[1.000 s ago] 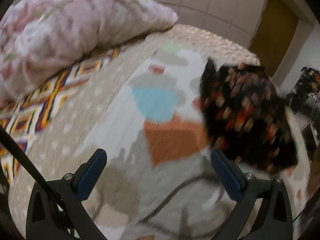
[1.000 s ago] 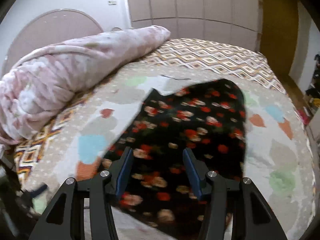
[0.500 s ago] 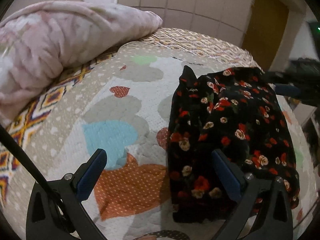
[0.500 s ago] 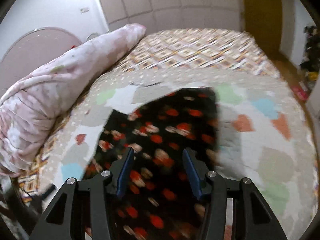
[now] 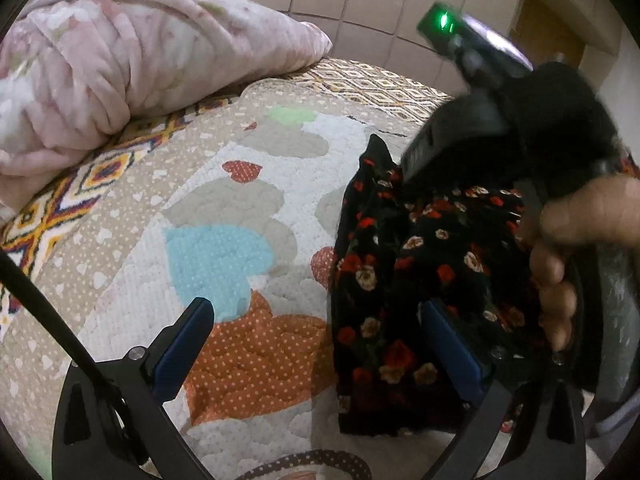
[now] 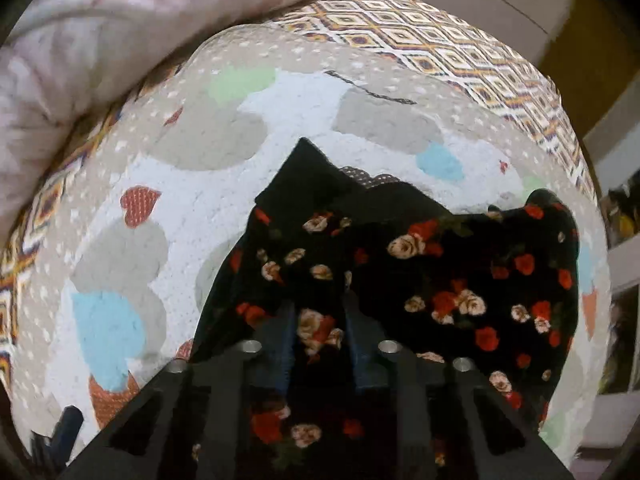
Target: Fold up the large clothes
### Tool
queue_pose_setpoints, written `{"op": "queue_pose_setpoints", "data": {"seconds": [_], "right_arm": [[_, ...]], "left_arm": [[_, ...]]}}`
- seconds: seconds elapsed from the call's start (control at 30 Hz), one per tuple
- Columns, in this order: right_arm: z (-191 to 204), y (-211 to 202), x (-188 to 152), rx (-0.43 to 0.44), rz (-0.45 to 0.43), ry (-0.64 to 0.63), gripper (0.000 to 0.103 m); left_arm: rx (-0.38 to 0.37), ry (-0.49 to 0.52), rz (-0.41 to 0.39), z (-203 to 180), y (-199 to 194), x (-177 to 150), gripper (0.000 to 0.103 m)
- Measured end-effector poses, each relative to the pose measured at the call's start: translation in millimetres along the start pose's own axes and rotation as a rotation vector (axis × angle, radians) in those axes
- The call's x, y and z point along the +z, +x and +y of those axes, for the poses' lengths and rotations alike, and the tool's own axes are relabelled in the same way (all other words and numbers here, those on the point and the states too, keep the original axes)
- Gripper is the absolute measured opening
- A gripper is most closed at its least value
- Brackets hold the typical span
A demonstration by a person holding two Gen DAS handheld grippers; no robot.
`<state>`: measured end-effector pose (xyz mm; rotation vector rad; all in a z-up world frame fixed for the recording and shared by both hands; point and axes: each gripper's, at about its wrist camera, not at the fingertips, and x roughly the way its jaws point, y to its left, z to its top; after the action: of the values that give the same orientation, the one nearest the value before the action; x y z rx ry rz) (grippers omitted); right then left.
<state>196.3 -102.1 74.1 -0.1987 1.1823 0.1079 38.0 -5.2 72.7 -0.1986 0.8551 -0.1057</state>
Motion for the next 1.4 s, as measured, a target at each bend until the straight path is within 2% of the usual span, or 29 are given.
{"op": "queue_pose_setpoints", "data": {"seconds": [0.17, 0.33, 0.53, 0.63, 0.7, 0.77, 0.83, 0.93, 1.07, 1.2, 1.3, 1.4], "right_arm": [[6, -18, 14, 0.146, -0.043, 0.038, 0.010], [22, 21, 11, 0.164, 0.013, 0.067, 0.009], [20, 28, 10, 0.194, 0.015, 0.100, 0.010], [15, 5, 12, 0.210, -0.031, 0.085, 0.016], [6, -25, 9, 0.267, -0.095, 0.095, 0.023], [-3, -59, 0, 0.297, -0.166, 0.093, 0.030], [-7, -96, -19, 0.271, -0.242, 0.070, 0.032], [-9, -120, -53, 0.243, -0.258, 0.046, 0.032], [-2, -111, -100, 0.272, -0.215, 0.030, 0.029], [10, -57, -129, 0.319, -0.100, 0.079, 0.029], [8, -55, -147, 0.358, -0.144, 0.121, 0.029], [-10, -80, -160, 0.462, -0.190, 0.152, 0.030]], "left_arm": [[0.002, -0.035, 0.005, 10, -4, -4, 0.103], [0.004, -0.056, 0.032, 25, -4, -8, 0.103], [0.019, -0.071, 0.065, 36, -11, -14, 0.103], [0.032, -0.045, 0.054, 39, -24, -17, 0.103], [0.052, -0.030, 0.041, 44, -34, -21, 0.103], [0.069, -0.028, 0.045, 51, -37, -25, 0.103], [0.086, -0.034, 0.050, 60, -42, -32, 0.103], [0.097, -0.048, 0.052, 70, -49, -41, 0.103], [0.102, -0.072, 0.059, 78, -54, -48, 0.103], [0.105, -0.066, 0.064, 79, -62, -55, 0.103], [0.123, -0.025, 0.035, 76, -74, -58, 0.103], [0.147, 0.008, 0.007, 74, -83, -60, 0.103]]}}
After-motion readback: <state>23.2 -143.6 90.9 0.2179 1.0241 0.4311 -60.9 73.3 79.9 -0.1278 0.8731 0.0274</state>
